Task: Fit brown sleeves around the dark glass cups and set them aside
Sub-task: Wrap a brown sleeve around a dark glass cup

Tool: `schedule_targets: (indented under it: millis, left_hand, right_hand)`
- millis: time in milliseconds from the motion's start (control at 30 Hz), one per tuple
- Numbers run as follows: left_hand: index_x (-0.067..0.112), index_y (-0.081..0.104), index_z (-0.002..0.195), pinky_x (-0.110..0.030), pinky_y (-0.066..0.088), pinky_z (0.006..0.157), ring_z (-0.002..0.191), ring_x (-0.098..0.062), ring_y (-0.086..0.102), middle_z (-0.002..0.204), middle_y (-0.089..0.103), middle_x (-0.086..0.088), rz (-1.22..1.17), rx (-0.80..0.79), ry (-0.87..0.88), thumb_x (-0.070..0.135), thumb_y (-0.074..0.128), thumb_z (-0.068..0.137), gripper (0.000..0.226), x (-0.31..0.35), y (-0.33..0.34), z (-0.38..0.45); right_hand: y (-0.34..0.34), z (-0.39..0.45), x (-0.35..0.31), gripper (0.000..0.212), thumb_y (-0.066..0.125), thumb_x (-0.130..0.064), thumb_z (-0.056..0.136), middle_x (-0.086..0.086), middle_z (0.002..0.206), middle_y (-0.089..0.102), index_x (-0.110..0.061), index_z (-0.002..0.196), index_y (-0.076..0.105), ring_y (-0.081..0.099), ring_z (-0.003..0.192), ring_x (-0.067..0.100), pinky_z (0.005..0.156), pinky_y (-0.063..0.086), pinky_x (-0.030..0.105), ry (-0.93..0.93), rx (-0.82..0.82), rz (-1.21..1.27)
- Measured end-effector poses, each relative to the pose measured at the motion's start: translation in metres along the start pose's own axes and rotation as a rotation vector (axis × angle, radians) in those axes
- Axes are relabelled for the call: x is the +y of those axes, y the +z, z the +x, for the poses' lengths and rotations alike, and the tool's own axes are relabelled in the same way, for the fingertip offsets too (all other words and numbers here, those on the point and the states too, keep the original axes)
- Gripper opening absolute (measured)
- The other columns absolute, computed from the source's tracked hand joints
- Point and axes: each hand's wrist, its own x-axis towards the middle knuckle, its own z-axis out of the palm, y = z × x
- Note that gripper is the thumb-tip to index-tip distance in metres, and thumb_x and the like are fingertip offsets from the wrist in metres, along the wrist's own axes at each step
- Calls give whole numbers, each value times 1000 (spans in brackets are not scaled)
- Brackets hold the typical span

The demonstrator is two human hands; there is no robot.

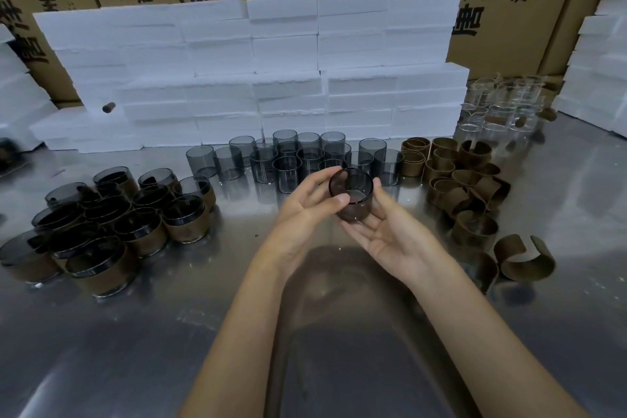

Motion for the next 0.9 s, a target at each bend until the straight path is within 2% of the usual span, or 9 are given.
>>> schedule_targets:
  millis: [167, 267, 367, 467, 533, 600, 667, 733, 900]
  left_hand:
    - [16, 61, 129, -20, 51, 97, 121, -11, 66, 125, 73, 2, 109, -4, 63, -2, 75, 86, 49, 2, 4, -1]
    - [18, 60, 115, -28, 52, 101, 112, -13, 67, 118, 73, -5, 156, 62, 110, 9, 87, 75, 49, 2, 7, -1]
    - [19, 57, 103, -34, 52, 97, 102, -13, 66, 107, 71, -8, 167, 129, 136, 22, 86, 67, 46, 2, 8, 0]
    - [20, 58, 94, -28, 54, 86, 94, -12, 66, 101, 71, -7, 145, 215, 146, 23, 89, 74, 37, 0, 9, 2]
    - [19, 62, 90, -23, 53, 82, 92, -11, 69, 100, 74, -7, 130, 280, 152, 21, 84, 84, 23, 0, 8, 2]
    - [13, 68, 93, -30, 56, 87, 94, -15, 71, 102, 77, -12, 109, 318, 139, 19, 77, 90, 11, 1, 7, 2]
    - [7, 73, 100, -39, 56, 96, 101, -22, 73, 104, 78, -11, 97, 335, 113, 17, 72, 95, 11, 1, 7, 2]
    - [9, 75, 105, -43, 55, 99, 109, -26, 72, 106, 79, -7, 88, 335, 87, 14, 66, 99, 13, 2, 9, 2]
    - [21, 76, 112, -32, 54, 98, 113, -19, 71, 114, 78, -1, 55, 233, 28, 7, 51, 103, 30, 5, 8, 1]
  right_hand:
    - [-1, 3, -1, 30, 59, -35, 100, 12, 91, 79, -6, 108, 67, 78, 82, 21, 82, 61, 35, -34, 44, 15]
    - [-3, 4, 3, 31, 62, -34, 99, 15, 93, 79, -5, 112, 66, 78, 85, 21, 83, 61, 35, -34, 30, -24]
    - [-2, 5, 6, 32, 62, -35, 99, 15, 92, 79, -6, 113, 67, 78, 84, 20, 79, 63, 32, -29, 16, -81]
    - [0, 5, 9, 31, 63, -35, 98, 16, 96, 79, -7, 111, 68, 78, 87, 20, 76, 64, 29, -33, 5, -110]
    - [2, 5, 10, 30, 64, -34, 98, 17, 100, 78, -7, 111, 69, 78, 89, 21, 76, 64, 29, -34, 7, -118]
    - [3, 4, 10, 32, 64, -33, 98, 18, 102, 78, -6, 113, 68, 78, 90, 22, 77, 64, 31, -37, 25, -113]
    - [3, 4, 9, 35, 64, -33, 98, 20, 103, 77, -4, 117, 65, 78, 89, 25, 75, 64, 33, -31, 44, -97]
    - [3, 3, 9, 37, 63, -33, 99, 22, 103, 77, -3, 120, 63, 78, 87, 27, 72, 65, 34, -21, 58, -74]
    - [2, 1, 4, 31, 60, -31, 101, 19, 94, 78, -3, 113, 64, 78, 82, 27, 72, 65, 35, -25, 65, -1]
